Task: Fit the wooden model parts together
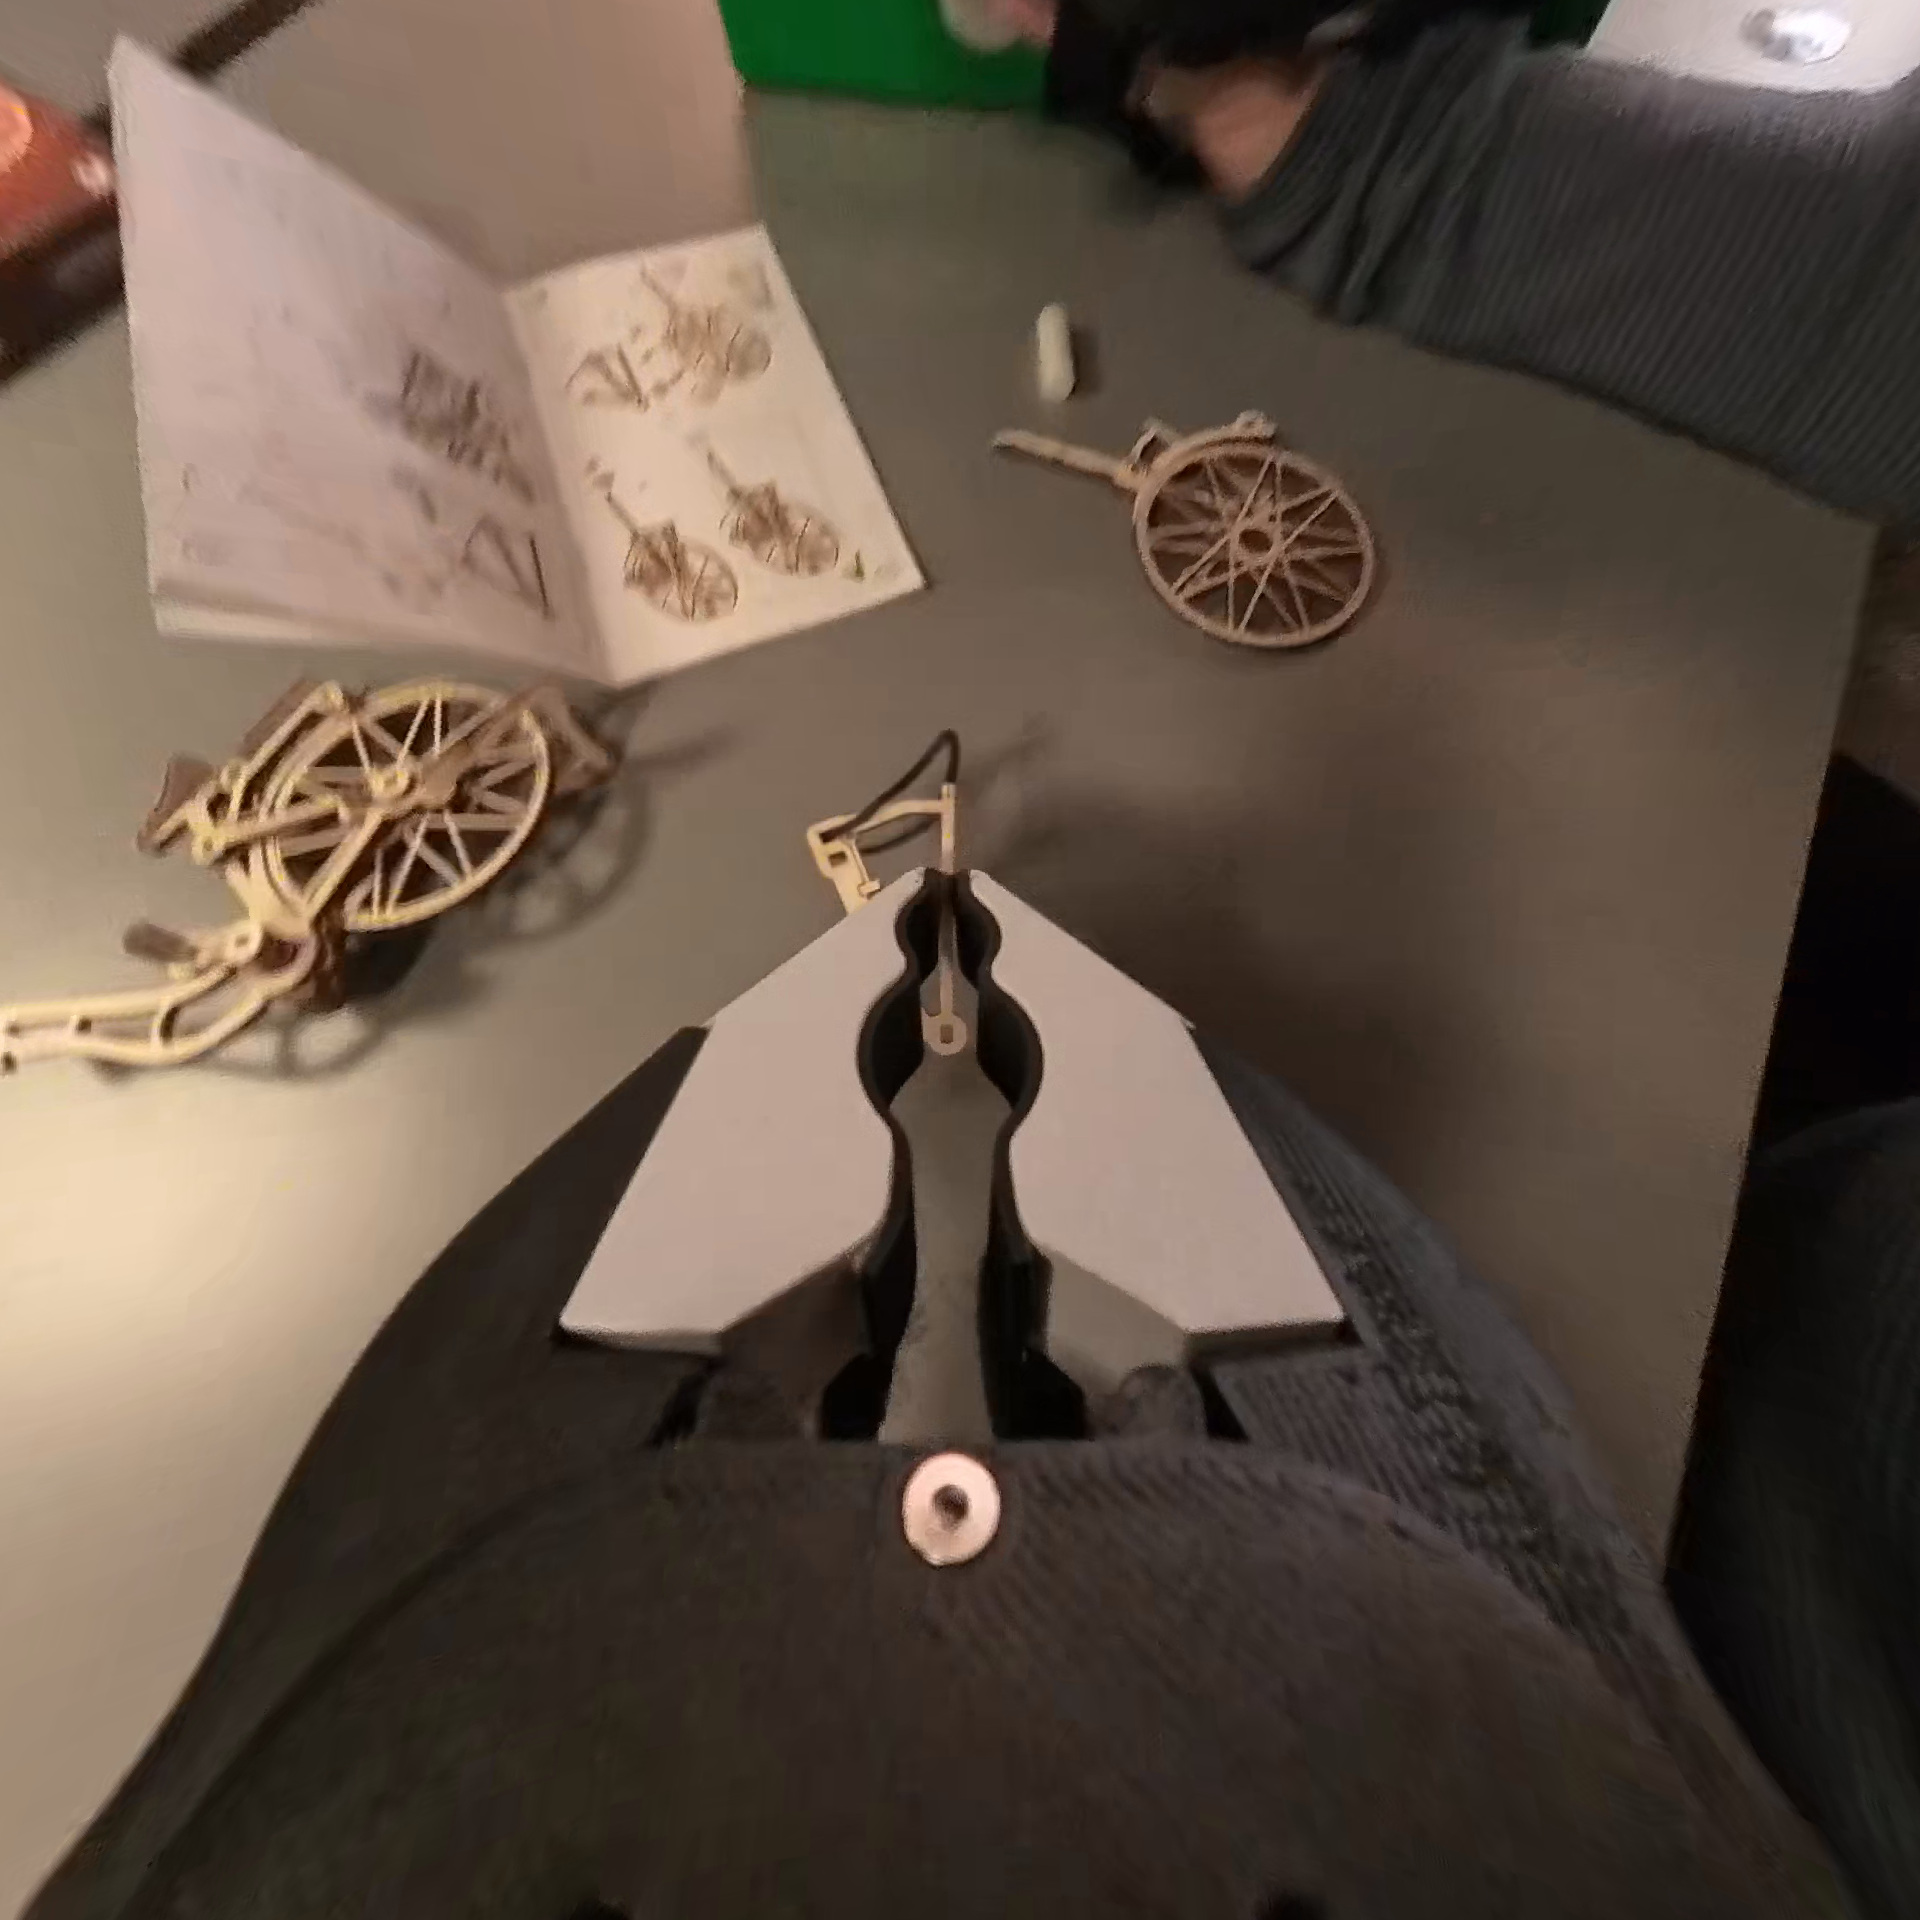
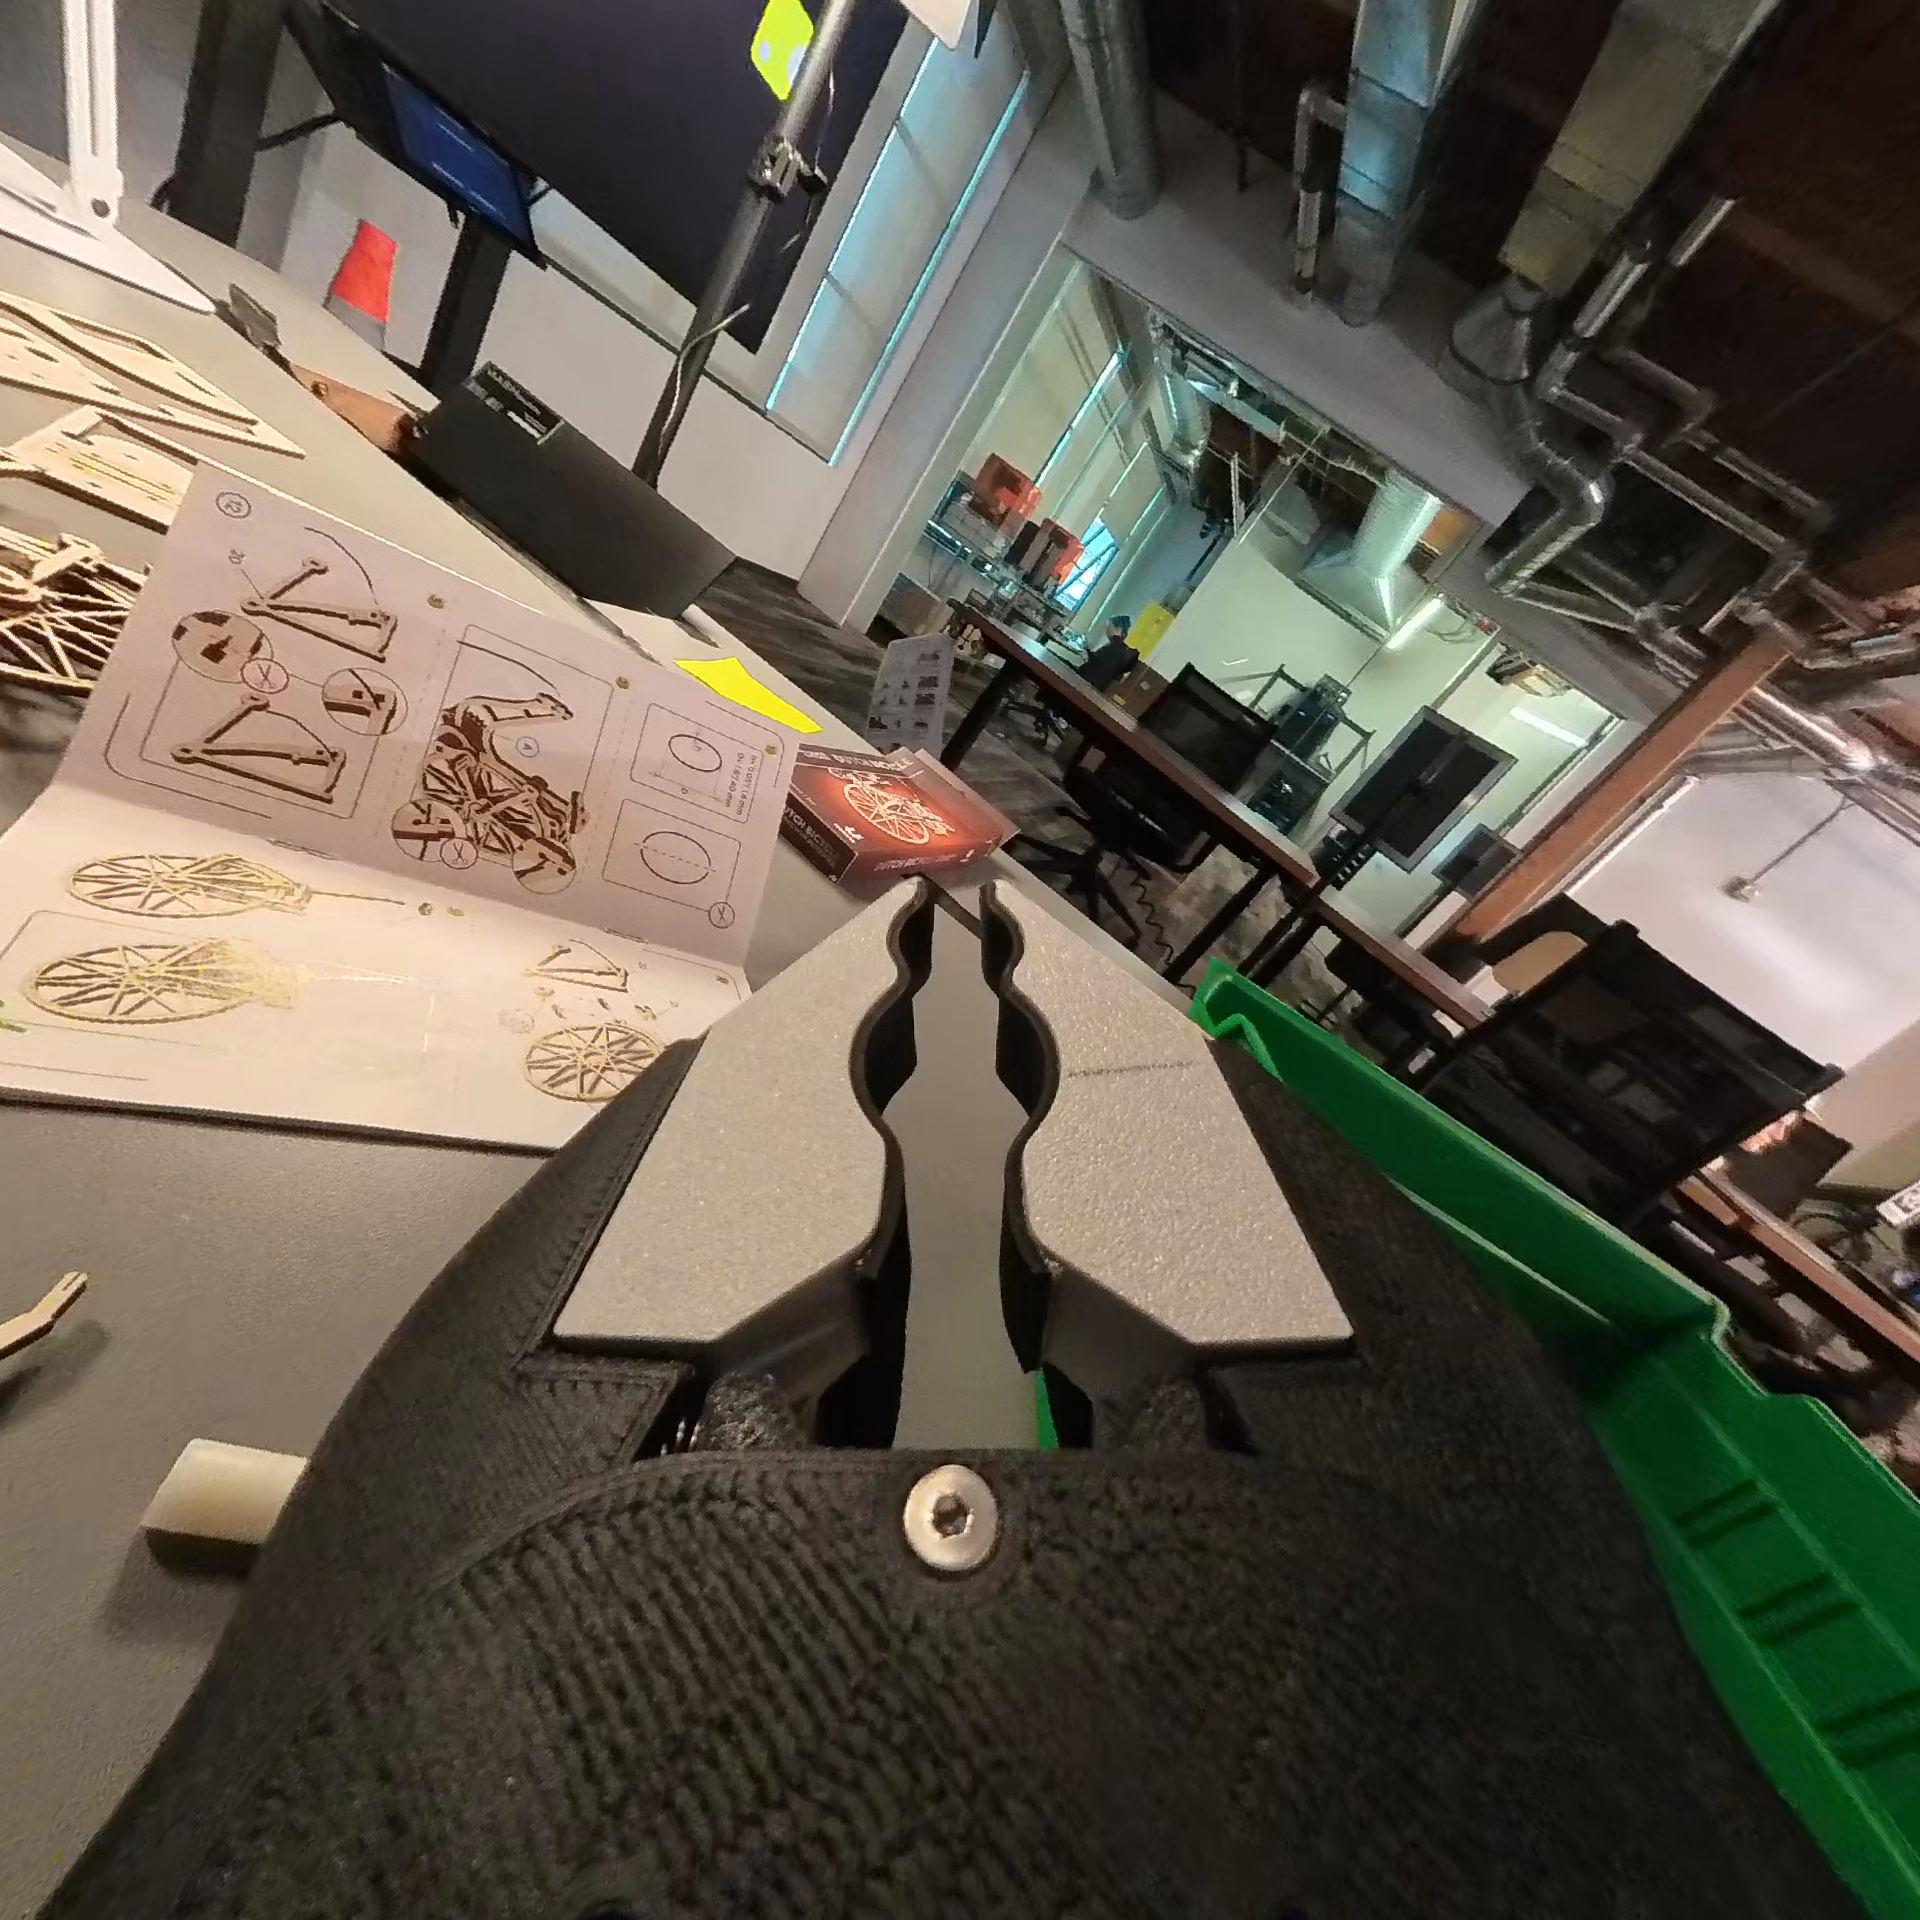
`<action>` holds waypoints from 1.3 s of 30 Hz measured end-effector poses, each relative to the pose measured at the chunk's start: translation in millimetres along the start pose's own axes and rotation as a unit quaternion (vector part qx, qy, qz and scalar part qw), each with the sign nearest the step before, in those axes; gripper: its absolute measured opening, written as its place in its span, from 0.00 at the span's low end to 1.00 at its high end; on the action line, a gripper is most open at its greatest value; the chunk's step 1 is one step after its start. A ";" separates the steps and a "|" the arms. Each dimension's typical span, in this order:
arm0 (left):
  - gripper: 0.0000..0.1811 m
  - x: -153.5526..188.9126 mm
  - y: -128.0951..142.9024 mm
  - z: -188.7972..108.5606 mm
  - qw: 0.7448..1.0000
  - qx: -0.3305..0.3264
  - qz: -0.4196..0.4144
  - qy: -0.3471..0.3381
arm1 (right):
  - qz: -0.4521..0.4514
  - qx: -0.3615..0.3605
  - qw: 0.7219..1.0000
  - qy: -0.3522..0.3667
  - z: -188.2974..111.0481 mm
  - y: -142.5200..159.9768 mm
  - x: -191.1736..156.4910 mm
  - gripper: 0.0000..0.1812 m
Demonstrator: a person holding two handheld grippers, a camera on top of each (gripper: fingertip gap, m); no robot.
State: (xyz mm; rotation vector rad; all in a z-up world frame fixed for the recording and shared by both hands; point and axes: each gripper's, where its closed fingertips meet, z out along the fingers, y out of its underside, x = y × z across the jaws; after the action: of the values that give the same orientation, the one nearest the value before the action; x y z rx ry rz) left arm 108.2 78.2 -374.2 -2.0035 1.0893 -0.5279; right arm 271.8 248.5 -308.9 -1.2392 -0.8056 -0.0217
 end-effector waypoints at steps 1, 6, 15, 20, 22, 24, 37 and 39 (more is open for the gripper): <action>0.00 0.3 -5.9 4.4 1.000 0.009 0.008 -0.007 | 0.001 0.001 1.000 -0.001 0.1 -0.2 -0.1 0.03; 0.01 -5.1 -38.4 18.5 0.997 0.055 0.025 -0.039 | 0.004 0.004 1.000 -0.001 -0.2 -1.5 0.2 0.03; 0.00 -3.6 -13.5 45.2 0.999 -0.034 -0.013 -0.024 | 0.007 0.007 1.000 -0.002 -0.5 -2.6 0.7 0.03; 0.00 8.3 11.8 33.7 0.995 -0.092 -0.036 0.003 | 0.008 0.008 1.000 -0.002 -0.3 -3.0 1.0 0.03; 0.00 11.6 22.4 29.5 0.992 -0.117 -0.040 0.009 | 0.008 0.008 1.000 -0.002 -0.1 -2.8 0.9 0.03; 0.01 13.2 28.2 26.2 0.991 -0.127 -0.044 0.012 | 0.008 0.008 1.000 -0.002 -0.2 -2.9 1.0 0.03; 0.20 2.3 22.5 -37.1 0.994 -0.066 -0.090 0.023 | 0.012 0.007 1.000 -0.002 -0.3 -2.6 1.5 0.03; 0.21 -19.5 36.6 -58.6 0.992 -0.074 -0.103 -0.016 | 0.014 0.007 1.000 -0.002 -0.2 -2.3 1.5 0.03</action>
State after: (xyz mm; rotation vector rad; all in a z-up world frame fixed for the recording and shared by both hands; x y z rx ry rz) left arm 40.0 56.9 -367.3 -2.2619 0.9299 -0.5312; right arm 272.1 248.1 -306.2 -1.2379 -0.7910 0.0086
